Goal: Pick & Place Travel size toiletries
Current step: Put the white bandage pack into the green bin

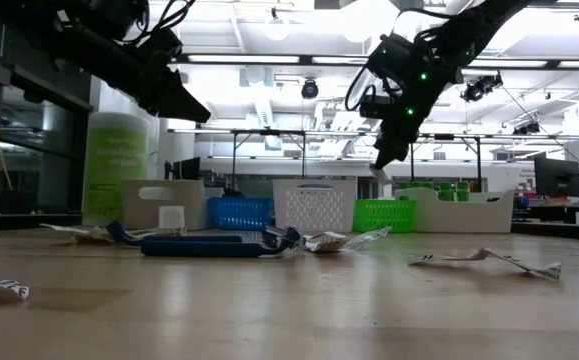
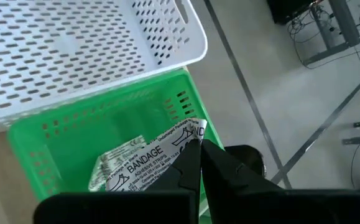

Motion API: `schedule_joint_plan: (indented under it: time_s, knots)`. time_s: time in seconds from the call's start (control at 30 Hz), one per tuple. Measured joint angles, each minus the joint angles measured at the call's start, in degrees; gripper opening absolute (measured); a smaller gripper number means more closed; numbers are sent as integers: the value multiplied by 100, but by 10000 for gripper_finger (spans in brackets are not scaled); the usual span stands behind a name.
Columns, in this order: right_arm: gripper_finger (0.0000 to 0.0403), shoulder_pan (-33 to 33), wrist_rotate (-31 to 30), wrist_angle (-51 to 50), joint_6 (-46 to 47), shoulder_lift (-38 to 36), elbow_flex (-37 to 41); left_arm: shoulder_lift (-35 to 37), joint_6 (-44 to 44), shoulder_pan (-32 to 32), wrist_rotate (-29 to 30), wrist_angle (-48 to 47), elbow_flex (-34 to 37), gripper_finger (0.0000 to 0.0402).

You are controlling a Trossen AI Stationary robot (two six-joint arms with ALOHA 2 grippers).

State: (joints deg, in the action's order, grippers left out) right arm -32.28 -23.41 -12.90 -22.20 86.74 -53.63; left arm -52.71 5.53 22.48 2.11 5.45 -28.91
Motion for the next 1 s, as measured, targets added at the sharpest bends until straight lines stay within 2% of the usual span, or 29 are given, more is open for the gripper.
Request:
schedule_joint_plan:
  time_s: [0.17, 0.3, 0.43, 0.57, 0.7, 0.9, 1.0]
  knots:
    - [31, -6, 23, 128, -11, 0, 0, 2, 4, 0, 0, 5, 0, 184]
    - [80, -2, 2, 113, 116, -2, 0, 7, 4, 0, 0, 7, 0, 184]
    - [131, 84, -278, -40, 177, -49, 0, 13, 4, 0, -1, 6, 0, 184]
    - [164, 263, -286, -353, 521, -216, 0, 13, 4, 0, -1, 4, 0, 184]
    - [176, 591, 447, -855, 1231, -515, 0, 13, 10, 0, 0, 3, 0, 184]
    - [173, 1317, 2382, -1502, 1475, -920, -2, 13, 23, 0, 0, 3, 0, 184]
    - [169, 1741, 2782, -1503, 1587, -923, -4, 13, 23, 0, 0, 30, 0, 184]
